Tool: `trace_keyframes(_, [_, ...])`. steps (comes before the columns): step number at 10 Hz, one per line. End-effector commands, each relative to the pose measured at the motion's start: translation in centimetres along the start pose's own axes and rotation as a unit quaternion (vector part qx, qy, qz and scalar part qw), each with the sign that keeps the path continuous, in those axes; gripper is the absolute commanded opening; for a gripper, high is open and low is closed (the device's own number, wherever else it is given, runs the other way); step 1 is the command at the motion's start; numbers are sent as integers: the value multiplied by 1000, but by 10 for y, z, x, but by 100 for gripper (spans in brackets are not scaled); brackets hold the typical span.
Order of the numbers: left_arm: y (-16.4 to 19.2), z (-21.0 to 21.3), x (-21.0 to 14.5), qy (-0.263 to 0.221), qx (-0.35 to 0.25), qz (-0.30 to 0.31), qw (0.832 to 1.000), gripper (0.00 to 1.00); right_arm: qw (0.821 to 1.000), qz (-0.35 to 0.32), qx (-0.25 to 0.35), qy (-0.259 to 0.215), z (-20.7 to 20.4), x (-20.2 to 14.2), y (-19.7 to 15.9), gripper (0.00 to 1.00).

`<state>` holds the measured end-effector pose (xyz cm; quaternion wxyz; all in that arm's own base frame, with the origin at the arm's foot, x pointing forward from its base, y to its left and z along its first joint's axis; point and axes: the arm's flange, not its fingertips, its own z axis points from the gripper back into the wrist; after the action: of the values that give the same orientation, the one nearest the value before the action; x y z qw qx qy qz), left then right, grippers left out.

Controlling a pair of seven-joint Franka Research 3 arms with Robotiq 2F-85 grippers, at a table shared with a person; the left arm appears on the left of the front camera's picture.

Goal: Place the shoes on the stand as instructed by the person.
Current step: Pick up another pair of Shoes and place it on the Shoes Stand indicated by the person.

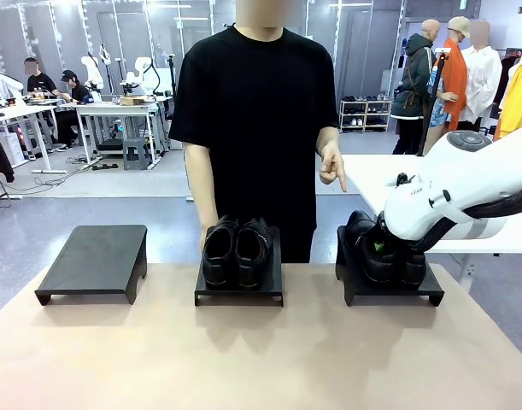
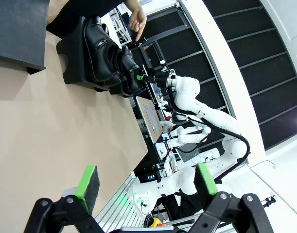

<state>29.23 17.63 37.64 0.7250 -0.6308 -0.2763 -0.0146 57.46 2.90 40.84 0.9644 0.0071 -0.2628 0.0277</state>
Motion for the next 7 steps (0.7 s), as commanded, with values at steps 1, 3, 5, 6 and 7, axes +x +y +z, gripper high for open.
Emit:
trace_keyframes(1, [-2,2,-1,6,-5,-10,1000,100,1000,0,1,0,-1,0,0,97])
trace_keyframes(3, [-2,2,-1,6,-5,-10,1000,100,1000,0,1,0,-1,0,0,97])
trace_keyframes(5, [-2,2,-1,6,-5,-10,1000,100,1000,0,0,0,0,0,0,96])
trace_keyframes(6, [-2,2,-1,6,-5,-10,1000,100,1000,-14,27,-3,28,-6,-6,97])
trace_keyframes(7, [-2,2,-1,6,-5,-10,1000,100,999,-36,38,-2,56,-13,-15,97])
